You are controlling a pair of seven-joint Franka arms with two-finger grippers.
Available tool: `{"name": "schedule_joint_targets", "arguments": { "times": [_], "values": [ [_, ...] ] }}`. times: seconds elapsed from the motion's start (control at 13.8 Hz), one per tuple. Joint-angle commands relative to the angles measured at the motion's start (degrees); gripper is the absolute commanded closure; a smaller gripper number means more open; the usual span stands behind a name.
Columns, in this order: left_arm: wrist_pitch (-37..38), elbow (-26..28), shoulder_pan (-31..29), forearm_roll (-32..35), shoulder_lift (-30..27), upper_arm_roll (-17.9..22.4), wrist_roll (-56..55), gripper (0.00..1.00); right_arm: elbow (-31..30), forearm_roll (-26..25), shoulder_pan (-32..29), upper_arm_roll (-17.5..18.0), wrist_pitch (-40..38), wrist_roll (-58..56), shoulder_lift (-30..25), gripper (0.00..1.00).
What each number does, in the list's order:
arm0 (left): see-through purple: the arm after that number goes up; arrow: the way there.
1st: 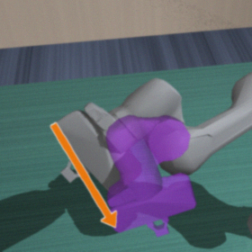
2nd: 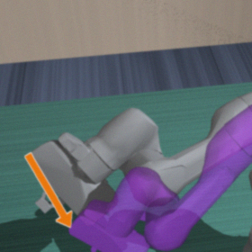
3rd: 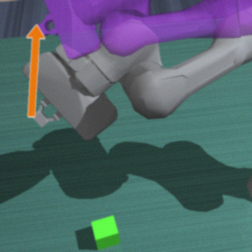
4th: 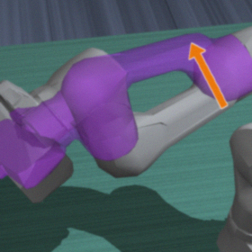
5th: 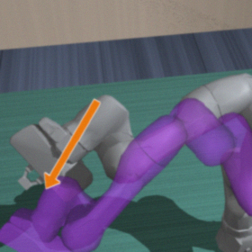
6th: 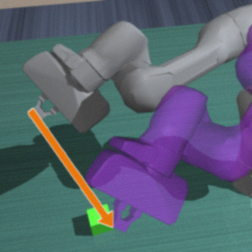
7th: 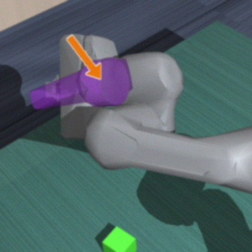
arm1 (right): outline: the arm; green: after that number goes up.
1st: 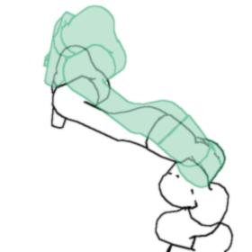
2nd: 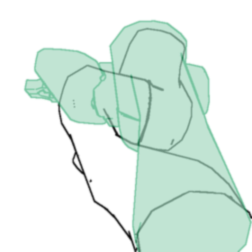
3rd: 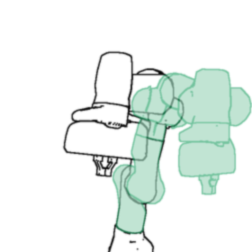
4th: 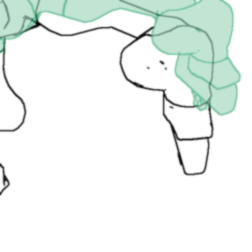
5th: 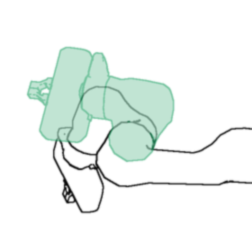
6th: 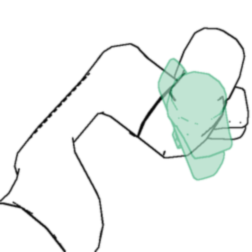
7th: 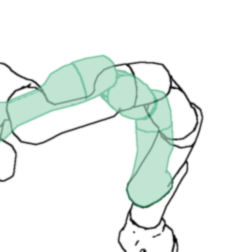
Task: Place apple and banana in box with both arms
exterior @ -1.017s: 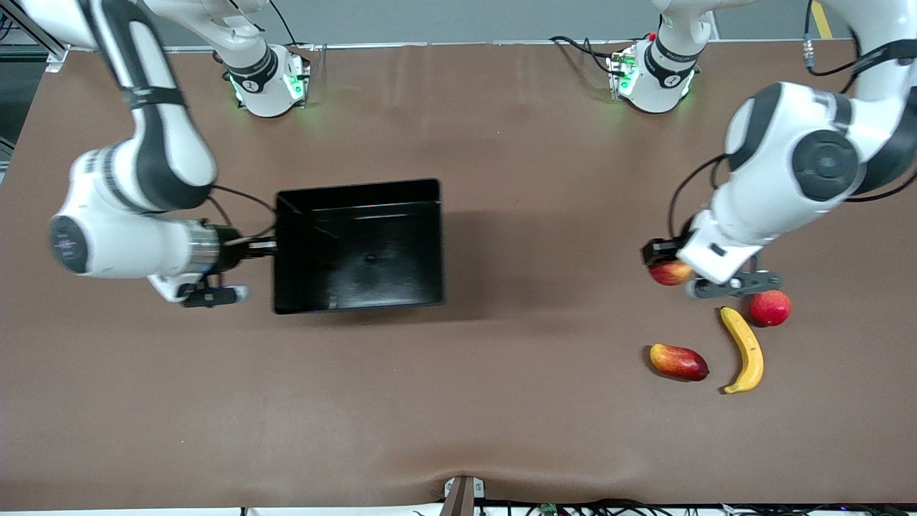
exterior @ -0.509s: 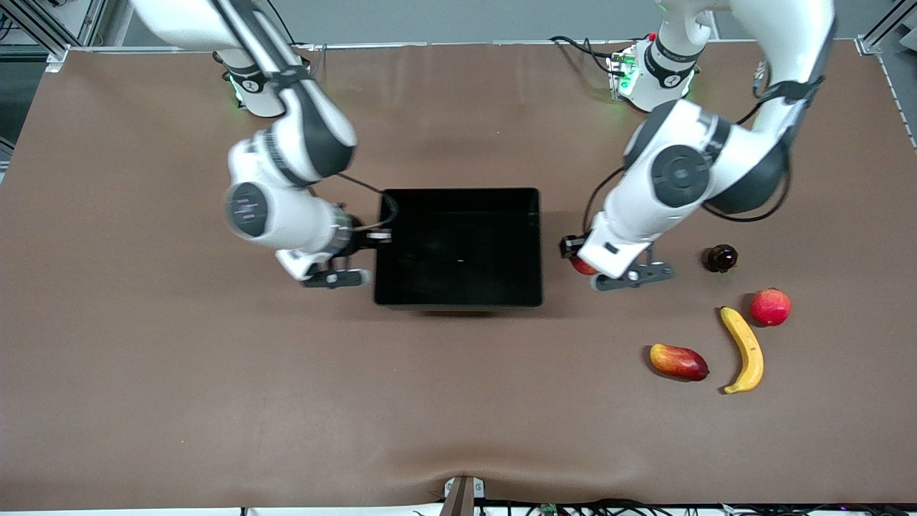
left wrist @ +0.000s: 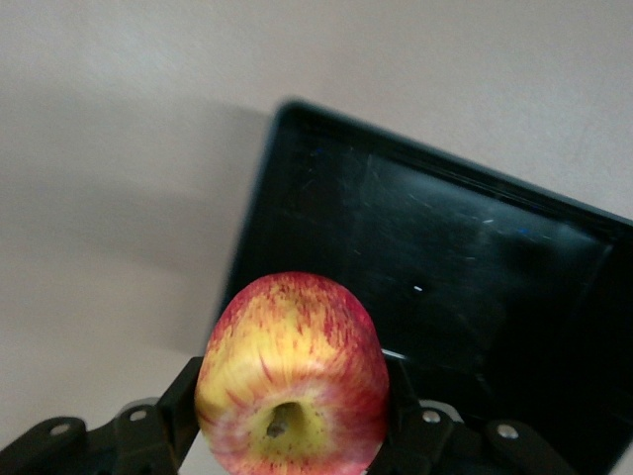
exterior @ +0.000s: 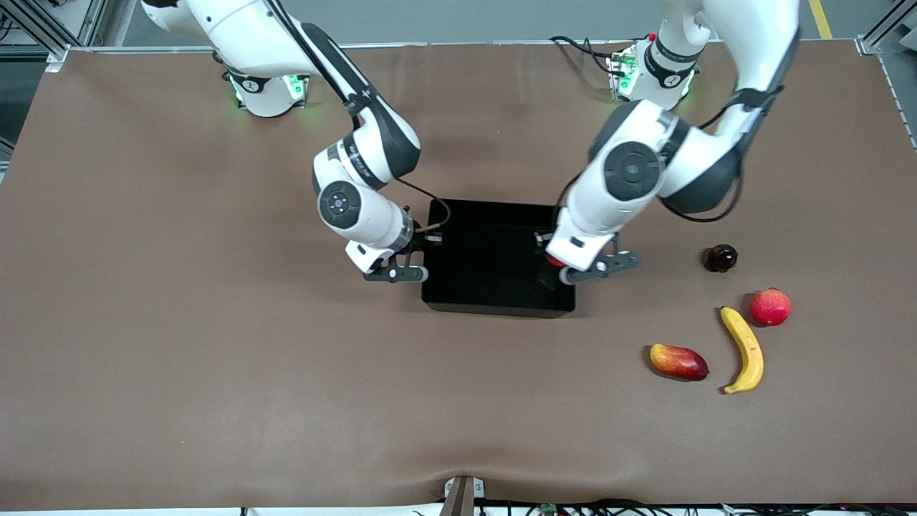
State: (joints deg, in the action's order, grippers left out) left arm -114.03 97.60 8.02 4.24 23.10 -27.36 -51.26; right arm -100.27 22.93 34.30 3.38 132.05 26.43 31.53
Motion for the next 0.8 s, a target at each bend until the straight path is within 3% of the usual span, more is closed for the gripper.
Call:
{"name": "schedule_joint_targets", "arguments": {
  "times": [0.0,0.07,0.29,0.58,0.65,0.73],
  "values": [
    [-6.97,3.81,2.17,0.77,3.61,0.2,-4.11,1.0,2.79,1.77,0.42,-0.66,-0.3,1.08,1.16,0.12],
    [-9.08,5.66,2.17,1.56,4.14,0.21,-4.11,1.0,3.41,1.68,-0.02,-0.66,-0.56,0.82,1.17,0.0],
    [-11.74,7.17,2.26,3.15,6.94,0.21,-4.29,1.0,6.3,1.07,-2.47,-1.27,-3.62,0.64,0.55,0.0],
    [-11.31,7.34,2.26,2.8,11.7,0.03,-5.52,1.0,17.88,-3.06,-9.67,-1.97,-22.21,-0.06,0.38,0.0],
    [-11.04,7.43,2.26,2.88,11.87,0.03,-5.61,0.9,21.84,-3.76,-12.22,-1.98,-28.37,-0.41,0.64,0.0],
    [-10.95,7.43,2.26,2.8,11.88,0.03,-5.7,0.26,23.53,-6.12,-13.46,-1.98,-31.56,-3.02,0.64,0.0]
  ]
}}
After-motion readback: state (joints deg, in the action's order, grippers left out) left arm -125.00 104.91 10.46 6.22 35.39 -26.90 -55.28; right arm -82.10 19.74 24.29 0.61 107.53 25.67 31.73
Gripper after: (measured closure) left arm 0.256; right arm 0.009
